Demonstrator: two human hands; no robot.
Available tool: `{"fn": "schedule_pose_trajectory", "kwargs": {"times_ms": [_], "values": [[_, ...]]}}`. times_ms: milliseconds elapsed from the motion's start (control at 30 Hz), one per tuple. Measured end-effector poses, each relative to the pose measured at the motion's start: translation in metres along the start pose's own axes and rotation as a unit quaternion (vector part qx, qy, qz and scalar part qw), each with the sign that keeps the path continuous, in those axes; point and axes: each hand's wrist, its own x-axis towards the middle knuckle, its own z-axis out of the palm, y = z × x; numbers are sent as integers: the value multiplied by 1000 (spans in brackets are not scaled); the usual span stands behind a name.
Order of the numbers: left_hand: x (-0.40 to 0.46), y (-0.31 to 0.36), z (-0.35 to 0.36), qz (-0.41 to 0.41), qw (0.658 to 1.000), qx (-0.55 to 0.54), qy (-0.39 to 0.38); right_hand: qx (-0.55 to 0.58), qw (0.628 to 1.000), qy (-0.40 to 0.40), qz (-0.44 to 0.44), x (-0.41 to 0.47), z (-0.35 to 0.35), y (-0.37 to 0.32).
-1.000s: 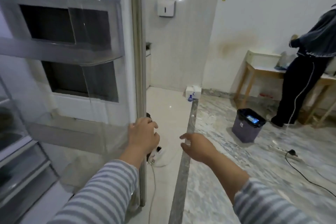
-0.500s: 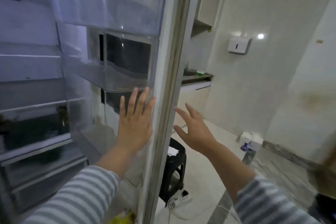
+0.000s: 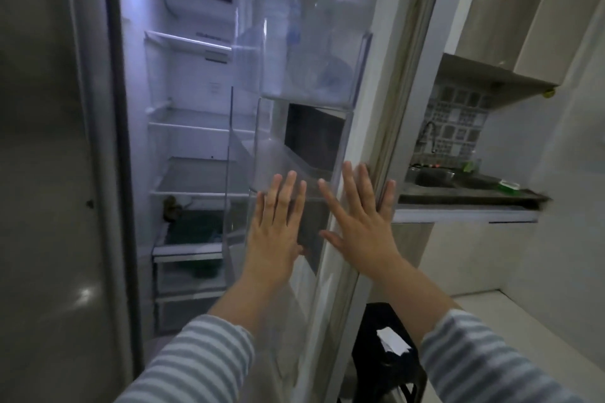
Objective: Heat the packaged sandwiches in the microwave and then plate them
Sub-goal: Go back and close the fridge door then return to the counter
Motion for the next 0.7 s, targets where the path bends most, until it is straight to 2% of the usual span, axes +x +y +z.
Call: {"fn": "schedule_pose_trajectory", "kwargs": {"times_ms": [233, 500, 700], "values": [[0, -8, 0, 6, 1000, 9, -21, -21, 999, 30, -1, -1, 3, -3], [-4, -41, -7, 19, 998, 20, -49, -21, 1000, 2, 11, 13, -8, -37], [-8, -92, -17, 16, 998, -25, -47, -19, 998, -41, 38, 36, -22, -93]]}}
